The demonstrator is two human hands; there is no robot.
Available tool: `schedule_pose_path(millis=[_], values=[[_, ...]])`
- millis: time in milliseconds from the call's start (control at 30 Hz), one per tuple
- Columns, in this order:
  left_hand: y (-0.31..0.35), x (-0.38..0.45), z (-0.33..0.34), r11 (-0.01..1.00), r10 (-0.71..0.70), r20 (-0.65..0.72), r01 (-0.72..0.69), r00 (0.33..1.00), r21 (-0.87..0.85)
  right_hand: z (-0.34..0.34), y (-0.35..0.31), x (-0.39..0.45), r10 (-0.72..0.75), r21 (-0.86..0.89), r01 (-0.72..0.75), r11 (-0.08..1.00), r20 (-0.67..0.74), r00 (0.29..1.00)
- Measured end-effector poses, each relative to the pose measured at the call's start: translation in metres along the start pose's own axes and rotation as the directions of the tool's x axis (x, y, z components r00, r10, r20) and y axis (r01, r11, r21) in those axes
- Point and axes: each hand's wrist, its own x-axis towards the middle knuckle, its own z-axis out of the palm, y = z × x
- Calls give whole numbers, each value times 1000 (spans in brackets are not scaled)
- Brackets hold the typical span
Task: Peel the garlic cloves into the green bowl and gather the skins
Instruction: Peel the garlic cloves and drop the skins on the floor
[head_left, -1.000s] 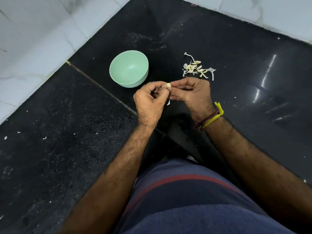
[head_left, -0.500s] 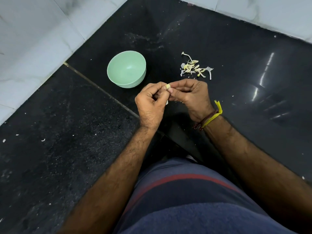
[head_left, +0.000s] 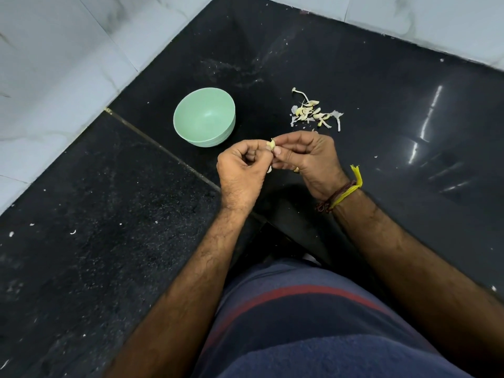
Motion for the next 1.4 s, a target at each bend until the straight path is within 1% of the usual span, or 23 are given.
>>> schedule_pose_path(millis=[200, 333, 400, 533, 600, 767, 833, 933, 1000, 1067, 1133, 1200, 1267, 1333, 1400], values=[[2, 0, 0, 999, 31, -20, -31, 999, 12, 6, -5, -2, -67, -115, 64, 991, -21, 998], [2, 2, 1, 998, 14, -18, -13, 1000, 55, 10, -7, -1, -113, -197, 105, 975, -32, 993], [2, 2, 1, 994, 23, -12, -21, 1000, 104, 11, -6, -1, -103, -215, 95, 972, -25, 994], [0, -2, -1, 961, 113, -13, -106, 994, 257, 14, -7, -4, -49, -205, 43, 978, -27, 998], [-1, -2, -1, 942, 132, -6, -123, 991, 311, 15, -8, -3, -15, -216, 7, 976, -37, 999], [1, -2, 0, 931, 113, 1, -107, 994, 349, 17, -10, 1, -12, -311, -13, 950, -79, 997], [2, -1, 0, 932, 104, 0, -97, 995, 349, 18, -10, 0, 29, -245, -56, 968, -112, 993], [4, 1, 0, 929, 109, -19, -95, 994, 357, 19, -10, -1, 157, -19, -161, 987, -134, 978], [3, 1, 1, 933, 100, -46, -77, 994, 352, 18, -12, 0, 230, 80, -220, 972, -154, 961], [1, 2, 0, 938, 83, -60, -58, 995, 341, 15, -14, 2, 271, 180, -242, 954, -163, 949], [1, 2, 0, 937, 89, -46, -68, 995, 342, 15, -16, 3, 285, 257, -240, 936, -159, 945], [5, 0, 1, 951, 118, -13, -110, 993, 289, 16, -17, 3, 294, 289, -240, 927, -161, 942], [8, -4, 0, 948, 199, 42, -203, 979, 243, 16, -18, 2, 303, 310, -241, 920, -170, 938], [4, -4, -2, 915, 272, 103, -290, 957, 279, 16, -19, 2, 305, 325, -235, 916, -182, 935], [0, -3, -4, 884, 320, 113, -339, 941, 322, 15, -20, 3, 294, 282, -233, 931, -200, 935]])
